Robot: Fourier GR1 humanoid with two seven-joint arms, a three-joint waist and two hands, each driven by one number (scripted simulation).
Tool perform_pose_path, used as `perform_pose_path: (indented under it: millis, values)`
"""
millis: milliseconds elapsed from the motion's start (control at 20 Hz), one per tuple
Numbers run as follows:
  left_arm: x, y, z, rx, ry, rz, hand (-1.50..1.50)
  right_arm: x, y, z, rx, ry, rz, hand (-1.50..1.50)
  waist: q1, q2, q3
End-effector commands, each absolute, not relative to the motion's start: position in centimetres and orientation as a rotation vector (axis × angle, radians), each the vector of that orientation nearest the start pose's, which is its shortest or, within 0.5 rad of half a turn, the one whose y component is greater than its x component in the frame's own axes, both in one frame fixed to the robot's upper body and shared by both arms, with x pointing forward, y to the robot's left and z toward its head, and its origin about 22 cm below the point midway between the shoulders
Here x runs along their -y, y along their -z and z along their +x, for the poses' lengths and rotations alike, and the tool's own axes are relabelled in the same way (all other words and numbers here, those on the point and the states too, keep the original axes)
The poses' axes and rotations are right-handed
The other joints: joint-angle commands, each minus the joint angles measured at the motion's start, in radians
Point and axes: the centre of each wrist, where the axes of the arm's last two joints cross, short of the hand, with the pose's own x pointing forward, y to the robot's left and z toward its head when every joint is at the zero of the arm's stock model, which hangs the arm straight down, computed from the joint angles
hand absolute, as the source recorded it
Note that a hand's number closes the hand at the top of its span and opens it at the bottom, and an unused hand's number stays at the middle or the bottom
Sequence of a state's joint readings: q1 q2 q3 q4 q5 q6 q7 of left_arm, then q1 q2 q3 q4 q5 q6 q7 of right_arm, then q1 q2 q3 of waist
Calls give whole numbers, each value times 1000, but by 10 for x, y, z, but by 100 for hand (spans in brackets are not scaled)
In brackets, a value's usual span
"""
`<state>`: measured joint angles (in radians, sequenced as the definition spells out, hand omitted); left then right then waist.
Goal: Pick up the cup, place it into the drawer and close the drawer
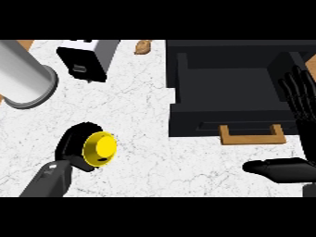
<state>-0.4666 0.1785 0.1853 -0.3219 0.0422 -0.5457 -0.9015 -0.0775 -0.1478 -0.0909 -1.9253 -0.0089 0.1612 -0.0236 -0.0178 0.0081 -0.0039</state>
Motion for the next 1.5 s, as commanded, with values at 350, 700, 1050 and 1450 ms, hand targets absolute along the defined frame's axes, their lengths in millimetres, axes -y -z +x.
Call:
perform_pose_path:
  millis: [350,700,1050,1450]
  values:
    - [-314,119,293,2021,-367,-219,150,259,-118,240,2026,-255,-53,-150,2,-2,1]
    - [-291,100,316,2099,-309,-314,150,272,-113,245,1999,-243,-54,-150,9,-6,3]
    - [-250,18,378,2154,-111,-373,150,276,-113,235,1995,-202,-89,-150,23,-14,5]
    - [-175,-71,397,2163,10,-392,150,285,-122,233,1985,-241,-102,-150,24,-15,5]
